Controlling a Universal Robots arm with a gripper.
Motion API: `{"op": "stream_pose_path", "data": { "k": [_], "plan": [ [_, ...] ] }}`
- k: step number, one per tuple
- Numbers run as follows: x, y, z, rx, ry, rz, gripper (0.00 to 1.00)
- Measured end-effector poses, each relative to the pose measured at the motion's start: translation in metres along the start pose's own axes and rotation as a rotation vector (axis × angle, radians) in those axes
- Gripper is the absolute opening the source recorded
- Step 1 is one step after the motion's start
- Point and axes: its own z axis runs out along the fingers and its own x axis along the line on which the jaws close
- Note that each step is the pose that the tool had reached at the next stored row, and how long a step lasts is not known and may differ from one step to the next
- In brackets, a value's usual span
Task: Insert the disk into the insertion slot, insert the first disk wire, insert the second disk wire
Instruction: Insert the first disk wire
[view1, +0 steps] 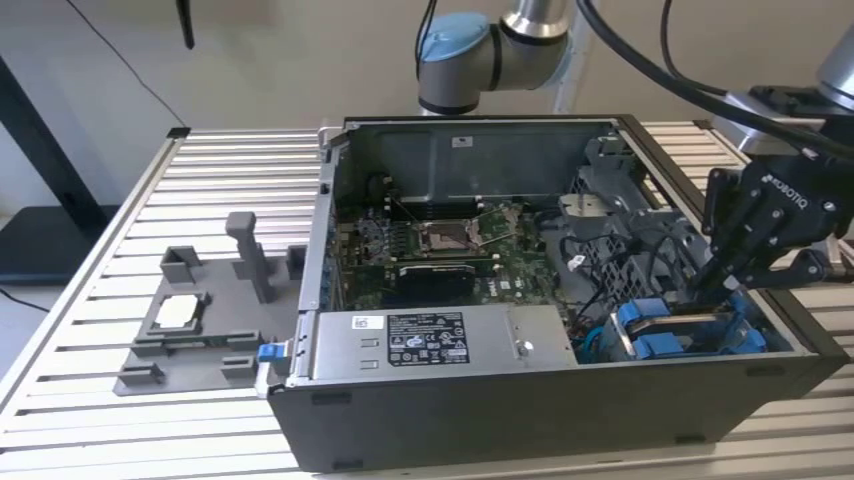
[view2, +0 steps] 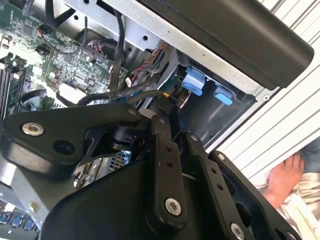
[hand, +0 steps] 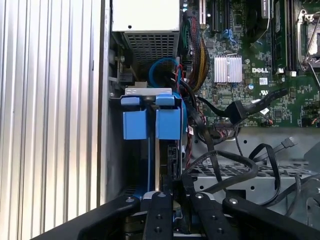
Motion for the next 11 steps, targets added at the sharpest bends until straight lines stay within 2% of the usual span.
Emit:
{"op": "stream_pose_path", "data": {
  "k": [11],
  "plan": [
    [0.0000,-0.0007,0.0057,0.0023,0.0000,0.000,0.19]
  ]
}}
